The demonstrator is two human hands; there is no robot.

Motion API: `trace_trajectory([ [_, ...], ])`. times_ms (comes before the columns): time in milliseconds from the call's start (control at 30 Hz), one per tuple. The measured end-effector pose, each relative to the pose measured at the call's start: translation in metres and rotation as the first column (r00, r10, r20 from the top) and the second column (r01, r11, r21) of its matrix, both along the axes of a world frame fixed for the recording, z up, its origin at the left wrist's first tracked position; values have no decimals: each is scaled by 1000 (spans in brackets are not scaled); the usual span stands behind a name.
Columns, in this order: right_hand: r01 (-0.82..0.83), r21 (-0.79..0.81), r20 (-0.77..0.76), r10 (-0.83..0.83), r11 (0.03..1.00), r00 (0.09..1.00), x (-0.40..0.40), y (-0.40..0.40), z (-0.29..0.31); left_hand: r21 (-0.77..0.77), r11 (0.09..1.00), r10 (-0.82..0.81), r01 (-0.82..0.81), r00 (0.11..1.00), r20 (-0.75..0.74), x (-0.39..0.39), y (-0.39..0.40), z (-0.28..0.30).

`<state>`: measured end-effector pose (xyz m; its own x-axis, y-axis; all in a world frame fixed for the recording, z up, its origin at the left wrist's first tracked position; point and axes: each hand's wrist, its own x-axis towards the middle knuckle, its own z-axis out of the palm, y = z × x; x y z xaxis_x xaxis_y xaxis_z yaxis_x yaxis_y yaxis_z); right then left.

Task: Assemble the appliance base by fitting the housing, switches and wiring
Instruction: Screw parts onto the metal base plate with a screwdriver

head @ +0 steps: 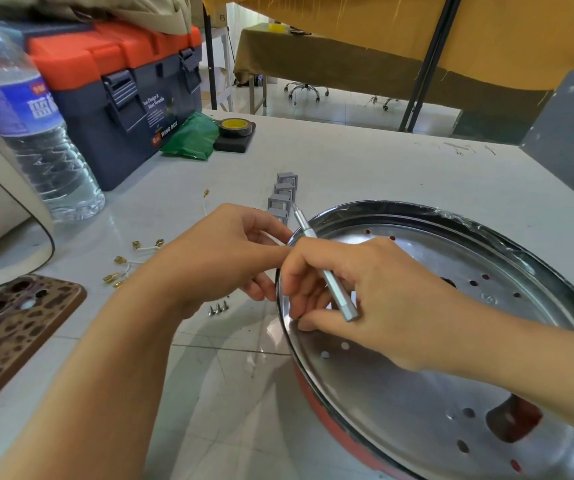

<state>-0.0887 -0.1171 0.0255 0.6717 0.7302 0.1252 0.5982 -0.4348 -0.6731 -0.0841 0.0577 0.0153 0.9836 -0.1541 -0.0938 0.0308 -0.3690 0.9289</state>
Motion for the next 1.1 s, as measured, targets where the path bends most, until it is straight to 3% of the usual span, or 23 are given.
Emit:
trace_trajectory([
  [300,3,-22,-3,-3,1000,1000,-4,0,0,-12,1000,8,-8,1000,-6,0,0,0],
  [500,43,-3,-84,-43,999,996,-3,-1,1,-40,999,18,-19,1000,-11,0,-1,0],
  [1100,42,-80,138,-31,996,990,-8,0,-1,-49,999,2,-4,1000,-25,1,2,-1],
])
